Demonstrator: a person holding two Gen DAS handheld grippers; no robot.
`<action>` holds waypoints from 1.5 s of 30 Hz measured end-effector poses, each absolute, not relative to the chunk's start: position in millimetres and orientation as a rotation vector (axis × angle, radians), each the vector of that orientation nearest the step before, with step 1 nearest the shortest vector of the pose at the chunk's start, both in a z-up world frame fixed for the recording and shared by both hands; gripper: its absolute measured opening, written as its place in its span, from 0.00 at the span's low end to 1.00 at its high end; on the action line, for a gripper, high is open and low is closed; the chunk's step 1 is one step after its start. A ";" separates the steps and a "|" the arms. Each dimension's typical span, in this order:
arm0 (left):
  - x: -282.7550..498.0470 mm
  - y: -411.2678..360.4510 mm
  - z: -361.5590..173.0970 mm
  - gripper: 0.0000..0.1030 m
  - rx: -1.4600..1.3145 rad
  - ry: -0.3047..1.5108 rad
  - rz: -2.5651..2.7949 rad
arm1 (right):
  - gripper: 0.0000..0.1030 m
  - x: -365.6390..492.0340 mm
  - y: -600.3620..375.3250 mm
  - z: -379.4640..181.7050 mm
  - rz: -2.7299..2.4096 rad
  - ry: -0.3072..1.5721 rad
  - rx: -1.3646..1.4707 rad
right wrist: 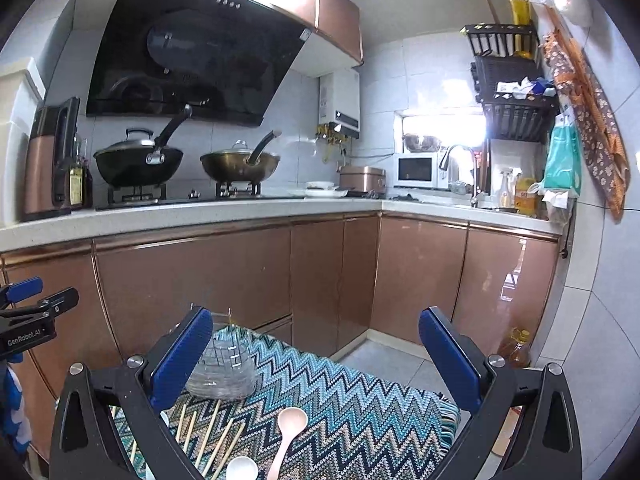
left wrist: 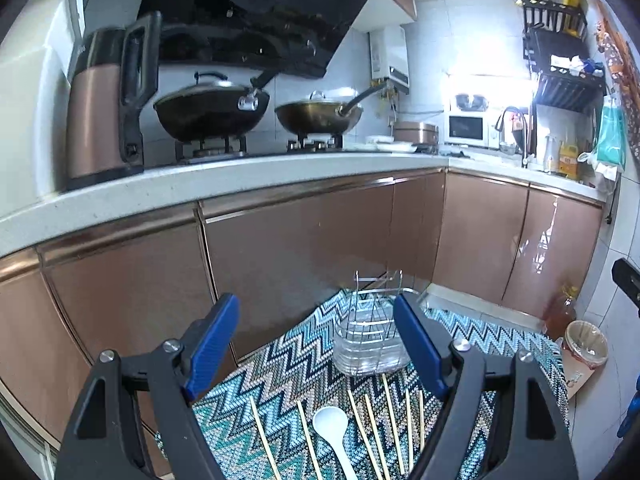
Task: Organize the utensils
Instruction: 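Grasp the white spoon with the left tool while the right tool grasps the pale pink spoon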
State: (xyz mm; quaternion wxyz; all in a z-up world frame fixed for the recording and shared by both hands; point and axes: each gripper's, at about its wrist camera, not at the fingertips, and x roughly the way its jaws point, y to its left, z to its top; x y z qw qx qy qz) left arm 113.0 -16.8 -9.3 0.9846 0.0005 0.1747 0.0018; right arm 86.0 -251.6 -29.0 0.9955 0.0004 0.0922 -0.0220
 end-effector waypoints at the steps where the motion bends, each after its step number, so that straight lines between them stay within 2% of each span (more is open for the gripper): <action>1: 117.2 -14.3 -12.6 0.76 -0.008 0.365 0.005 | 1.00 90.1 -251.8 -31.6 -0.037 0.197 -0.003; 11: 179.7 47.9 -56.2 0.76 -0.202 0.664 -0.106 | 0.98 166.5 -279.2 -93.4 0.115 0.500 0.068; 13: 191.2 48.0 -74.1 0.74 -0.244 0.748 -0.177 | 0.91 181.7 -282.0 -111.2 0.142 0.565 0.083; 18: 219.6 31.9 -118.6 0.73 -0.321 0.937 -0.295 | 0.60 216.5 -283.3 -153.5 0.250 0.722 0.135; 21: 234.2 28.0 -143.9 0.63 -0.346 1.015 -0.301 | 0.52 230.0 -282.6 -169.3 0.297 0.777 0.162; 23: 244.2 30.9 -158.9 0.54 -0.363 1.065 -0.304 | 0.50 238.2 -283.9 -176.8 0.318 0.821 0.184; 28: 259.9 35.0 -186.1 0.42 -0.360 1.138 -0.335 | 0.46 259.1 -292.9 -198.9 0.361 0.897 0.231; 45: 276.6 23.5 -215.5 0.29 -0.268 1.188 -0.382 | 0.36 311.5 -304.5 -233.4 0.427 1.009 0.288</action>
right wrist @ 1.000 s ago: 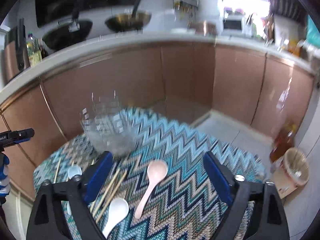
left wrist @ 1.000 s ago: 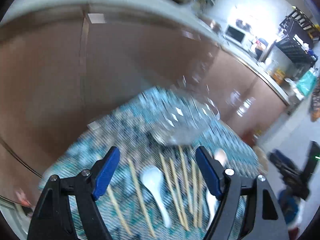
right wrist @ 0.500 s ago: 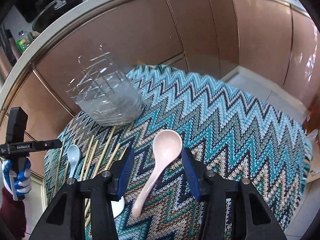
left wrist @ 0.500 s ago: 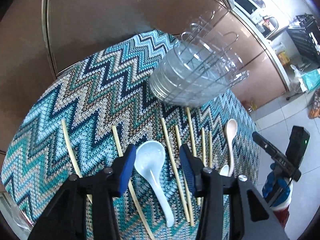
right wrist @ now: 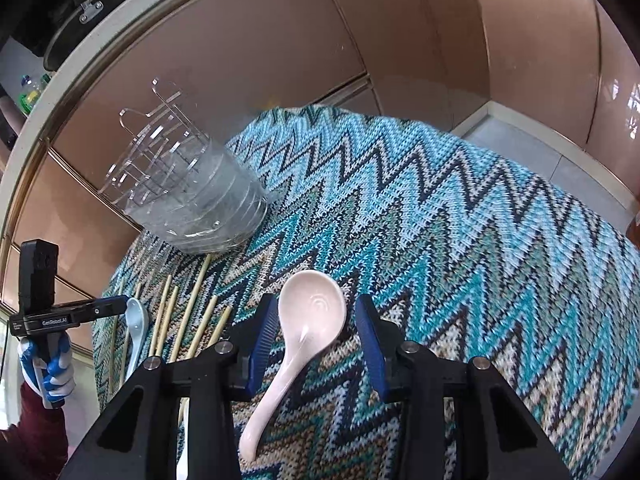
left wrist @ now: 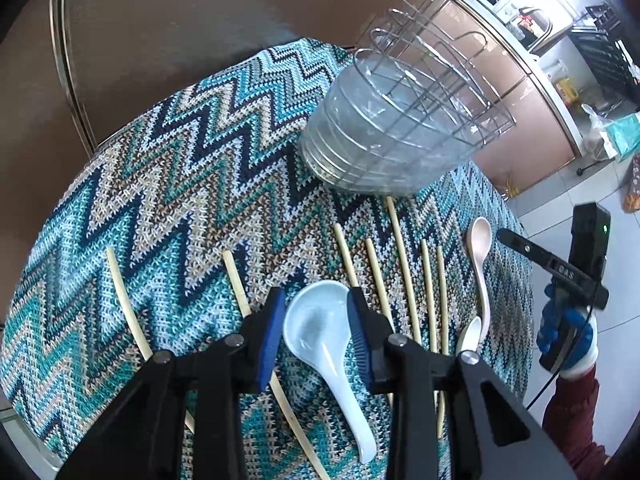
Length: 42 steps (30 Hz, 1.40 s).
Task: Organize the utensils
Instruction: 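Grasp the white spoon with the left tool while the right tool grasps the pale pink spoon, then lift the white spoon with the left tool while the right tool lifts the pink spoon over the holder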
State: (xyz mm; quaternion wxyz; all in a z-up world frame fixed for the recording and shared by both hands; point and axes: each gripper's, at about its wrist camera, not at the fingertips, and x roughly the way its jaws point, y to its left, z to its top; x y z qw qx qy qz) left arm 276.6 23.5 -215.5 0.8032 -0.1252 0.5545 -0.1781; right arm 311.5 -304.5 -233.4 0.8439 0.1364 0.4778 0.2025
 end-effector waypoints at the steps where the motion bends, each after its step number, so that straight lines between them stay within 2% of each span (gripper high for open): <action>1: 277.0 22.8 -216.0 0.28 -0.263 1.188 -0.384 | 0.36 315.2 -303.4 -235.7 0.429 1.019 0.280; 6: 282.4 17.6 -221.2 0.26 -0.227 1.199 -0.387 | 0.28 329.4 -304.5 -246.3 0.473 1.041 0.279; 8: 284.8 16.3 -224.9 0.23 -0.216 1.205 -0.385 | 0.24 334.2 -302.2 -250.2 0.492 1.061 0.267; 10: 286.1 15.1 -228.3 0.18 -0.202 1.211 -0.384 | 0.19 338.1 -299.7 -253.6 0.508 1.078 0.255; 12: 287.7 13.4 -232.3 0.14 -0.188 1.223 -0.385 | 0.09 341.7 -296.4 -258.4 0.522 1.095 0.244; 17: 288.1 11.5 -237.0 0.07 -0.182 1.224 -0.376 | 0.08 337.0 -291.7 -256.8 0.518 1.073 0.205; 22: 277.4 13.7 -221.4 0.06 -0.185 1.165 -0.362 | 0.08 319.6 -285.6 -235.3 0.479 1.000 0.157; 30: 243.4 23.8 -155.5 0.06 -0.149 0.972 -0.318 | 0.08 275.0 -271.7 -160.5 0.423 0.768 0.106; 37: 243.4 22.8 -56.0 0.06 -0.156 0.684 -0.261 | 0.08 260.1 -232.4 -88.9 0.368 0.498 0.071; 42: 262.9 0.5 -6.2 0.06 -0.140 0.492 -0.204 | 0.08 267.0 -209.9 -60.5 0.282 0.319 0.061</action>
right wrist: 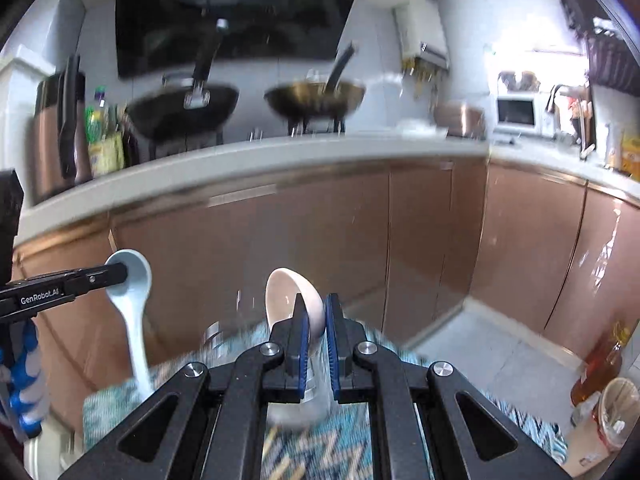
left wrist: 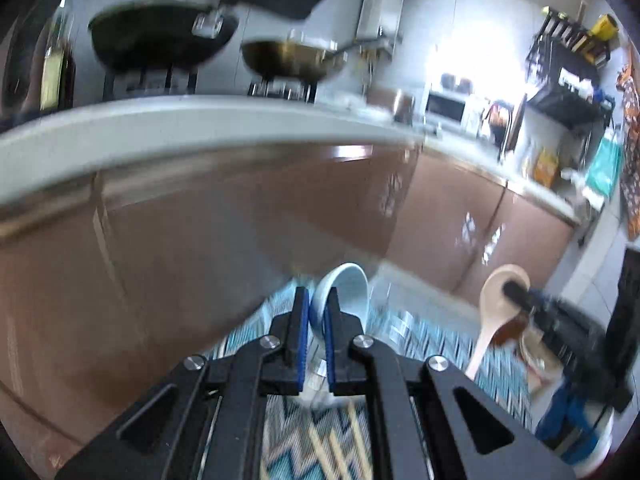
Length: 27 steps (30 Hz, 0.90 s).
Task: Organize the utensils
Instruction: 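Lift the white spoon with the left tool while the right tool lifts the pink spoon over the holder, then open the right tool over the clear holder while the left tool releases its spoon into it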
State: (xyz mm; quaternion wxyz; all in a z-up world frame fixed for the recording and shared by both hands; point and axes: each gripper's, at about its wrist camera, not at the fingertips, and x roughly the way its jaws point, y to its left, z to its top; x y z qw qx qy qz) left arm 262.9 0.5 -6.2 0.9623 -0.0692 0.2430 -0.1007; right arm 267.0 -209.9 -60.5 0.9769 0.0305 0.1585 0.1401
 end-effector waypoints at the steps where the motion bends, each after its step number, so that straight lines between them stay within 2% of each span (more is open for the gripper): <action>1: 268.2 -4.8 -0.8 0.06 -0.137 0.459 -0.190 | 0.08 268.8 -207.2 -58.5 0.256 0.291 0.054; 5: 290.4 -29.8 5.9 0.06 -0.104 0.365 -0.136 | 0.08 287.8 -196.2 -58.5 0.196 0.211 0.059; 10: 316.6 -55.9 -13.7 0.06 -0.042 0.306 -0.090 | 0.08 308.7 -188.7 -69.8 0.137 0.142 0.056; 23: 333.2 -88.3 -71.9 0.07 0.085 0.307 -0.109 | 0.12 326.1 -186.6 -132.5 0.142 0.171 0.043; 27: 331.4 -86.7 -78.6 0.09 0.082 0.333 -0.148 | 0.30 320.7 -184.9 -140.0 0.162 0.182 0.054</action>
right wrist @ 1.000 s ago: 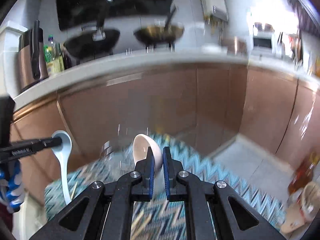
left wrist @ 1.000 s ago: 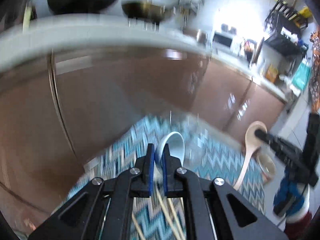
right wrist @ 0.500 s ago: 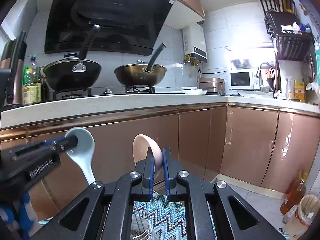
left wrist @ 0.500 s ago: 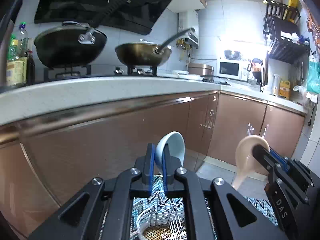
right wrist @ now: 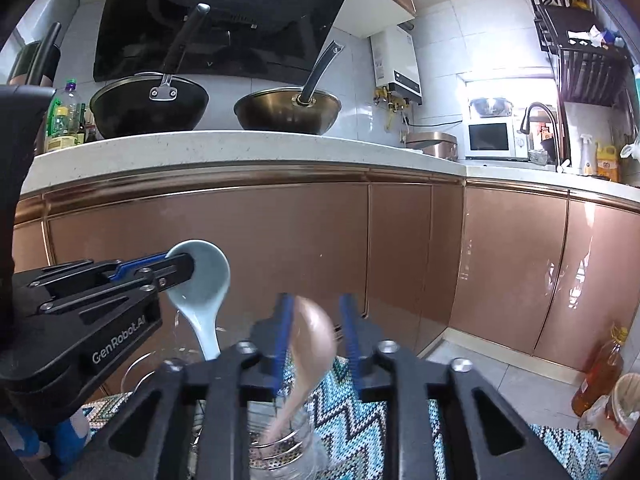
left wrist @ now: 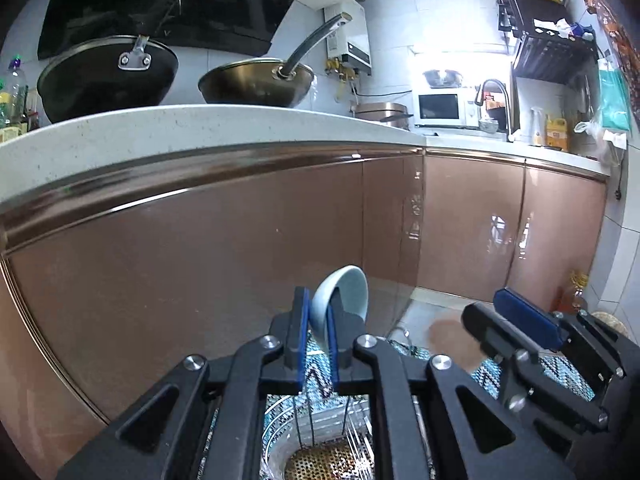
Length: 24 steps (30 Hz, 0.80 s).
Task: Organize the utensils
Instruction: 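Open the right tool over the clear holder while the left tool releases its spoon into it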
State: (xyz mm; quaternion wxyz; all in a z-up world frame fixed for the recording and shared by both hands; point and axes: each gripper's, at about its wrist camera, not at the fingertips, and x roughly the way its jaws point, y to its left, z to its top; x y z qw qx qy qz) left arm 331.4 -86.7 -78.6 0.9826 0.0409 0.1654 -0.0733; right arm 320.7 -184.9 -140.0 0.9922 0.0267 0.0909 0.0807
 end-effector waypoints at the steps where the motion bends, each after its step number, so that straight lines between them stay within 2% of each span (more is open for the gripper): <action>1: 330.5 -85.0 -79.3 0.10 0.078 0.341 -0.158 | 0.33 318.1 -184.7 -139.0 0.166 0.179 0.056; 2: 329.1 -83.6 -78.8 0.14 0.072 0.346 -0.164 | 0.36 315.7 -184.4 -138.4 0.169 0.175 0.059; 5: 321.6 -73.1 -74.1 0.24 0.037 0.342 -0.168 | 0.37 306.3 -185.1 -134.3 0.164 0.165 0.056; 17: 253.8 -3.4 -22.0 0.25 -0.067 0.339 -0.164 | 0.37 247.5 -206.7 -93.8 0.143 0.203 0.034; 24: 202.7 39.3 -4.7 0.26 -0.109 0.397 -0.149 | 0.37 206.5 -216.6 -69.4 0.156 0.248 0.040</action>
